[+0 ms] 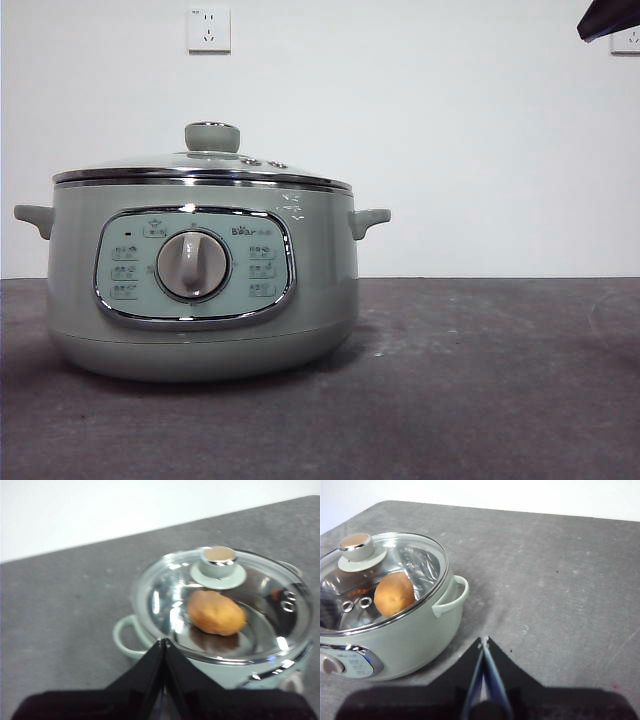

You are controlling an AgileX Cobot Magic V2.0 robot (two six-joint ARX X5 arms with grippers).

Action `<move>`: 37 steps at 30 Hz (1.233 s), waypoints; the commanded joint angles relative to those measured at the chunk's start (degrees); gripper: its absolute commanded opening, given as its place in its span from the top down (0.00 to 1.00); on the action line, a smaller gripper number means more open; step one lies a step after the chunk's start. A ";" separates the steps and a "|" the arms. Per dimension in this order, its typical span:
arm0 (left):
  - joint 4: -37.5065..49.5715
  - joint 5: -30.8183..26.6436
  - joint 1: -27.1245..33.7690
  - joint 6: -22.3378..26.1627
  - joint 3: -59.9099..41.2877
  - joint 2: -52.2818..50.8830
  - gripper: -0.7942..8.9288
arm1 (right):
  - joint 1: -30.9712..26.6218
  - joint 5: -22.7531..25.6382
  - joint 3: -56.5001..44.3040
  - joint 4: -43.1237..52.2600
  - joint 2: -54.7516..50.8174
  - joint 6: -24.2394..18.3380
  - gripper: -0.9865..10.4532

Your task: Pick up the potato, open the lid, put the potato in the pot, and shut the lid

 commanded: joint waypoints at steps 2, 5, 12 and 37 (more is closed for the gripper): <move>3.41 3.93 6.82 4.35 -2.84 -2.19 0.92 | 0.04 -0.04 -0.46 0.28 -0.04 0.55 0.91; 8.94 7.82 13.90 4.59 -7.34 -5.03 0.92 | 0.04 -0.04 -0.46 0.28 -0.04 0.55 0.91; 20.09 18.86 25.44 4.48 -20.55 -13.51 0.92 | 0.04 -0.04 -0.46 0.31 -0.04 0.55 0.91; 19.96 18.93 30.93 3.63 -34.34 -21.53 0.92 | 0.04 -0.04 -0.46 0.28 -0.04 0.55 0.91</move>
